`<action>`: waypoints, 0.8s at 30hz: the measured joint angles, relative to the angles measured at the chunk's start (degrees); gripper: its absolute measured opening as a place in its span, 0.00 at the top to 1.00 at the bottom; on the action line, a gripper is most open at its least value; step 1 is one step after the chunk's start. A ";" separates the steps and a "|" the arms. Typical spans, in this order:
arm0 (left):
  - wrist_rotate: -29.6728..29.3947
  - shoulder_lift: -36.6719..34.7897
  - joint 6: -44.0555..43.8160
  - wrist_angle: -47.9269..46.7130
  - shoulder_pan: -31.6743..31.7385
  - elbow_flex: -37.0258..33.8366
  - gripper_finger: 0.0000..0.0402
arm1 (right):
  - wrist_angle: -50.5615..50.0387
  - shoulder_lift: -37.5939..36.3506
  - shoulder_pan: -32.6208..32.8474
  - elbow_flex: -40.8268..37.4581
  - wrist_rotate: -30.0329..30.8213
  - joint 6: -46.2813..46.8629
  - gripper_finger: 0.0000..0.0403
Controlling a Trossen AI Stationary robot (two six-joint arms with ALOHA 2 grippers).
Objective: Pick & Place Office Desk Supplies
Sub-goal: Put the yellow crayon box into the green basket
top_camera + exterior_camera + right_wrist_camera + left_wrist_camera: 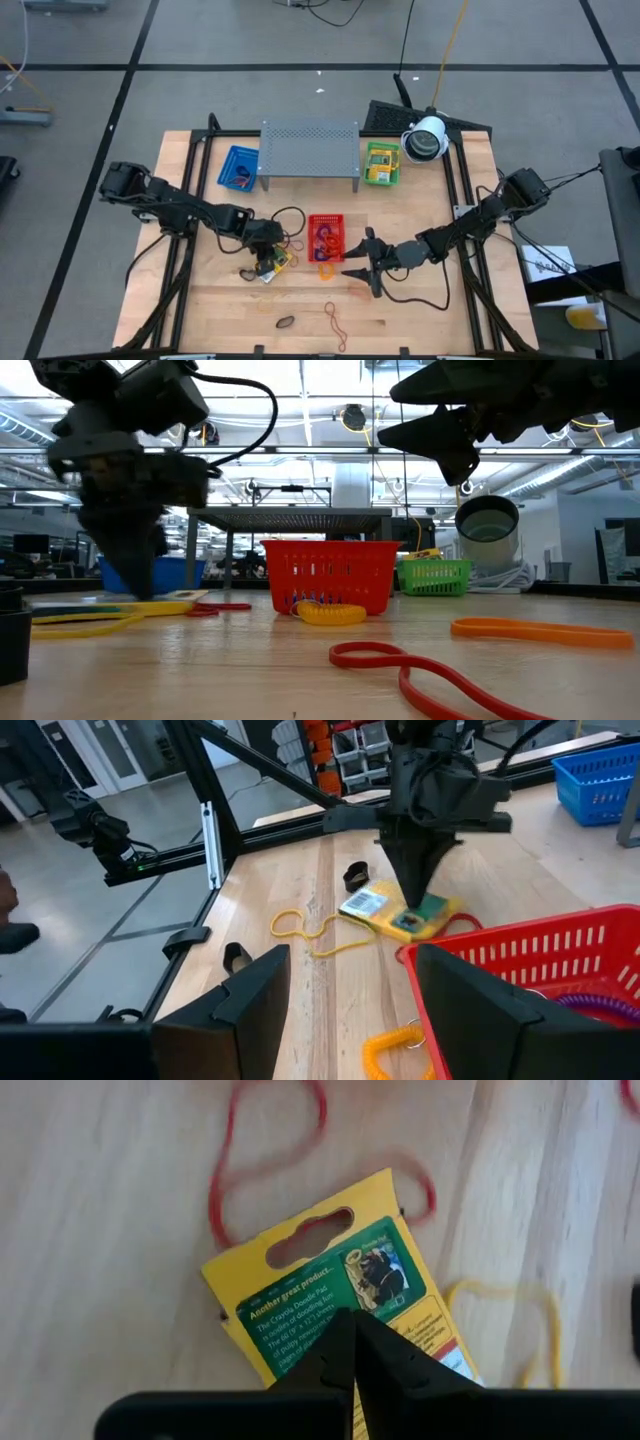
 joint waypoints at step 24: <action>-7.59 -19.14 11.17 -16.17 7.41 4.35 0.93 | -2.66 0.02 0.00 0.00 1.78 -11.14 0.48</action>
